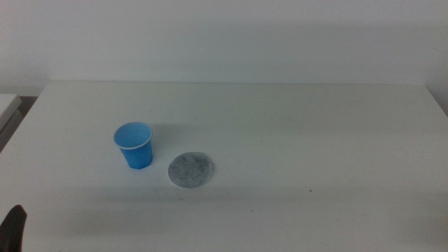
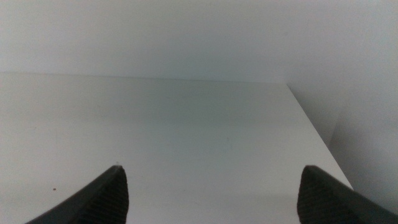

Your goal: Place an empty cup on a cup mat.

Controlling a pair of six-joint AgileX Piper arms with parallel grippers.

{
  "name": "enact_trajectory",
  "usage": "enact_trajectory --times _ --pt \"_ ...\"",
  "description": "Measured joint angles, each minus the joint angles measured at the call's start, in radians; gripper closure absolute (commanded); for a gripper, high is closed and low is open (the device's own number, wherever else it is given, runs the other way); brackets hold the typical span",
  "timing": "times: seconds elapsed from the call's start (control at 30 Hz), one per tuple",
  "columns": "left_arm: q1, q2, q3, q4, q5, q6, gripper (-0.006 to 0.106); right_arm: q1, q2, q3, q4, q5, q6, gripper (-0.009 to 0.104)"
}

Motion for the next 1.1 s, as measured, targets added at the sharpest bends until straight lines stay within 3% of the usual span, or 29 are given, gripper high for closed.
enact_trajectory --times 0.2,0.3,0.5,0.77,1.1 --pt "0.0 0.011 -0.016 -0.004 0.023 0.0 0.007 0.0 0.0 0.0 0.0 0.0 0.0 0.002" --pt "0.018 0.121 -0.15 -0.009 0.155 0.0 0.007 0.0 0.0 0.0 0.0 0.0 0.0 0.002" --pt "0.026 0.502 -0.545 -0.022 0.487 0.014 0.007 0.0 0.0 0.0 0.0 0.0 0.0 0.002" --pt "0.012 0.937 -0.99 -0.164 0.828 0.059 0.007 0.0 0.0 0.0 0.0 0.0 0.0 0.002" --pt "-0.101 1.455 -1.269 -0.098 0.874 -0.041 0.007 0.0 0.0 0.0 0.0 0.0 0.0 0.002"
